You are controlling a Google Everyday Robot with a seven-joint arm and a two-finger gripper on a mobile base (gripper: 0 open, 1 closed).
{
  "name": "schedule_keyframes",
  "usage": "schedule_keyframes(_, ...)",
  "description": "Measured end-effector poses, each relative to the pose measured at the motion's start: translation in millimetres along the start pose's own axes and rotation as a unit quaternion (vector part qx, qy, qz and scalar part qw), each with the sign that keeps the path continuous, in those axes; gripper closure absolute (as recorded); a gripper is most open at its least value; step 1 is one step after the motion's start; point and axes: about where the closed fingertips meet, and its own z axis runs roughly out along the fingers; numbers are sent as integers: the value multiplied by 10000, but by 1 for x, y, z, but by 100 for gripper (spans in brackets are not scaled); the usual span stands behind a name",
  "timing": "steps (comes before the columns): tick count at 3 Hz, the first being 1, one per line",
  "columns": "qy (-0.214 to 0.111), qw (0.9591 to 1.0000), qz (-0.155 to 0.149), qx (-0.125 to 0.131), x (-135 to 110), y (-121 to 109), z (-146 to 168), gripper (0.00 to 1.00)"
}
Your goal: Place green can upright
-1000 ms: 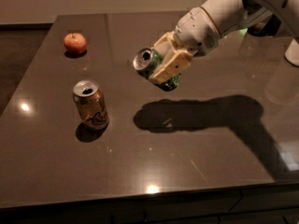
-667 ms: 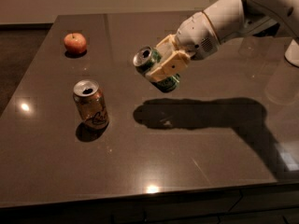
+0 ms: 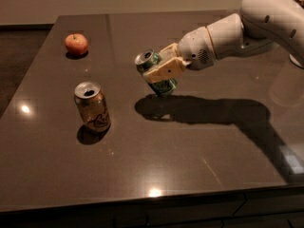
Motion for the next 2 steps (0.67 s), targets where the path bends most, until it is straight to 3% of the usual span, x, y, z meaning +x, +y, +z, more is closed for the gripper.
schedule_keyframes(1, -470, 9982, 244, 264, 4, -16, -2, 100)
schedule_keyframes(2, -895, 9940, 413, 483, 4, -31, -5, 100)
